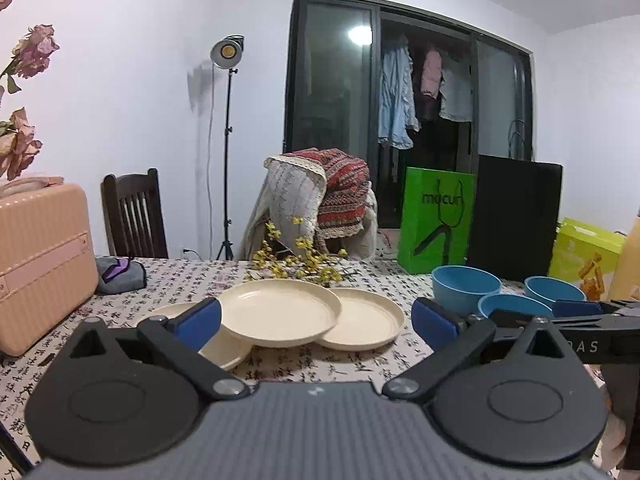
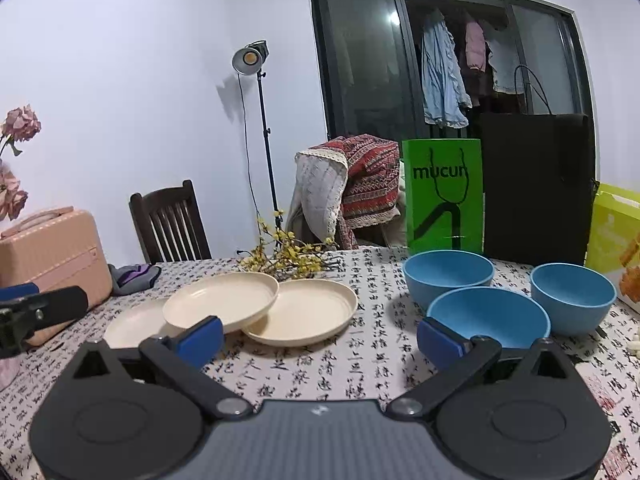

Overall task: Organize plates and bowls
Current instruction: 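Move both tools forward toward the cream plates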

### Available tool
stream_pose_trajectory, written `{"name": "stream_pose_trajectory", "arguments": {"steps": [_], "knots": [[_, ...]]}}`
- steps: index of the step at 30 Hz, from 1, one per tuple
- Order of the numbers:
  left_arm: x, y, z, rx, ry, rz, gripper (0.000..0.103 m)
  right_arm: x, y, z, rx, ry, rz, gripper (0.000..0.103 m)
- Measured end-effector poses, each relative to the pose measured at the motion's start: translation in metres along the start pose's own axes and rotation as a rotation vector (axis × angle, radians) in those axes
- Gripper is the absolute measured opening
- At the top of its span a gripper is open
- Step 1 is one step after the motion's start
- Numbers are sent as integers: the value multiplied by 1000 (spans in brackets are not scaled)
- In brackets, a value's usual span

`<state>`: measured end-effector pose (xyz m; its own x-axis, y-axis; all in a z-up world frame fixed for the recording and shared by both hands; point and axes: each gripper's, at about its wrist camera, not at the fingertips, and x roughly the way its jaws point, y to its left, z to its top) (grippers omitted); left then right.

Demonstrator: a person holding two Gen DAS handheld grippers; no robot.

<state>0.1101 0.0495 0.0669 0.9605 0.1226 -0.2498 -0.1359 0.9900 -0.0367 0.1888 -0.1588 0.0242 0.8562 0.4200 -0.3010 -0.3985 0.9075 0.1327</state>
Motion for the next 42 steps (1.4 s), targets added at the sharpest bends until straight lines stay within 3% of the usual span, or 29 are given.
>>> {"name": "stream_pose_trajectory", "arguments": {"steps": [14,30,42], "knots": [[29,30,25,-67,2,67,103,36,19,27,-10,-6,18,103],[95,80,36,-190,112,122,103,95,29,42,47,31,-30,103],[136,97,46,-223,149,164,103,143,30,57,117,75,-13,103]]}}
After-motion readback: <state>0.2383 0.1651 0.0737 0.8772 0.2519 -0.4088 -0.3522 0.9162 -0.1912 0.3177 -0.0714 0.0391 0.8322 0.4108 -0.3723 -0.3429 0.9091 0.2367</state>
